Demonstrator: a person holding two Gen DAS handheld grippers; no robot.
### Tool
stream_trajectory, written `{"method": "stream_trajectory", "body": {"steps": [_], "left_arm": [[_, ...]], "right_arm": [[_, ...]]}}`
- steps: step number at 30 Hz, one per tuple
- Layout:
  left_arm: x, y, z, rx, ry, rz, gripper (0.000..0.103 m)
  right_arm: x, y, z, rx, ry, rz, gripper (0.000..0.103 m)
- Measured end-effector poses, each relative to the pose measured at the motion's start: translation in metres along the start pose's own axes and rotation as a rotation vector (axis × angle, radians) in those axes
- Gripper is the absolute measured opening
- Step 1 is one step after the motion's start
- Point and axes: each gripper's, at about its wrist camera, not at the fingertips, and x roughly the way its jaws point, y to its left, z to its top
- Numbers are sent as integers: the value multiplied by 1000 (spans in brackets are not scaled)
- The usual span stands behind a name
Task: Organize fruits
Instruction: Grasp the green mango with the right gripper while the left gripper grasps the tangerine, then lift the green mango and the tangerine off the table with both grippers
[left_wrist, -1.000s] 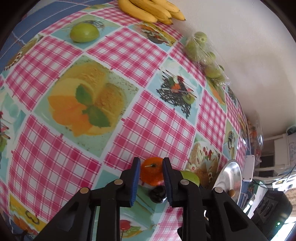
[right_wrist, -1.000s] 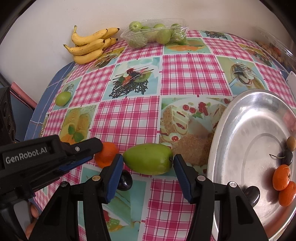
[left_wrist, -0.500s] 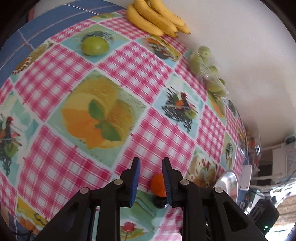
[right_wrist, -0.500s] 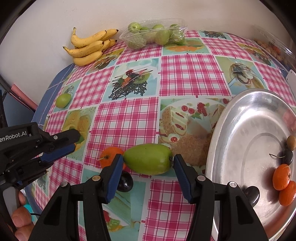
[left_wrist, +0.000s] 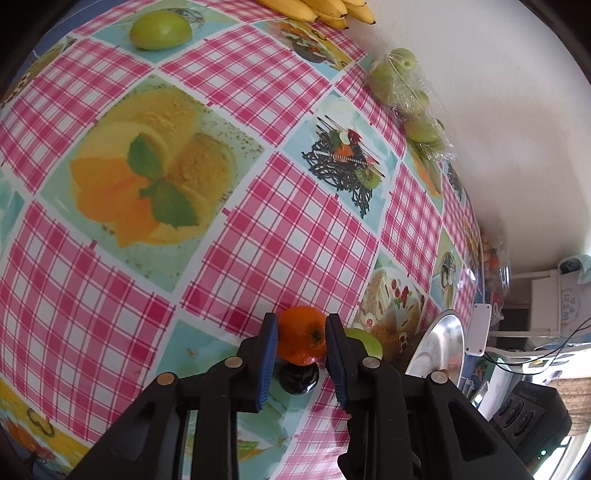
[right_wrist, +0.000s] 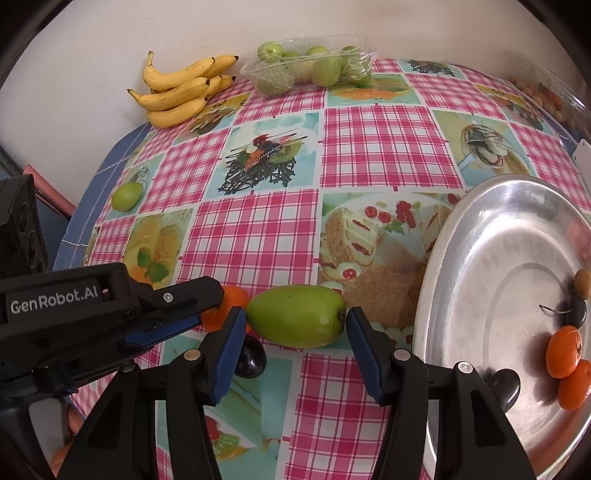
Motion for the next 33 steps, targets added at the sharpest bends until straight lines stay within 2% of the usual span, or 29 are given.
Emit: {"method": "stream_trajectory", "body": {"steps": [4, 8, 11, 15, 26, 30, 33], "left_arm": [[6, 6, -1, -35, 22, -11, 39], [8, 2, -2, -20, 22, -14, 39], [10, 5, -4, -51, 24, -36, 36], [6, 7, -3, -58, 12, -27, 36], [-31, 25, 12, -95, -149, 82, 35], [-35, 26, 13, -82, -166, 111, 36], [-34, 25, 13, -67, -163, 138, 36]], "right_arm": [[-1, 0, 0, 1, -1, -2, 58], [-1, 0, 0, 2, -1, -2, 58], [-2, 0, -1, 0, -2, -3, 58], [-1, 0, 1, 4, -4, -2, 58], [4, 3, 3, -3, -2, -12, 59], [8, 4, 4, -7, 4, -33, 66], [11, 4, 5, -4, 6, -34, 66]]}}
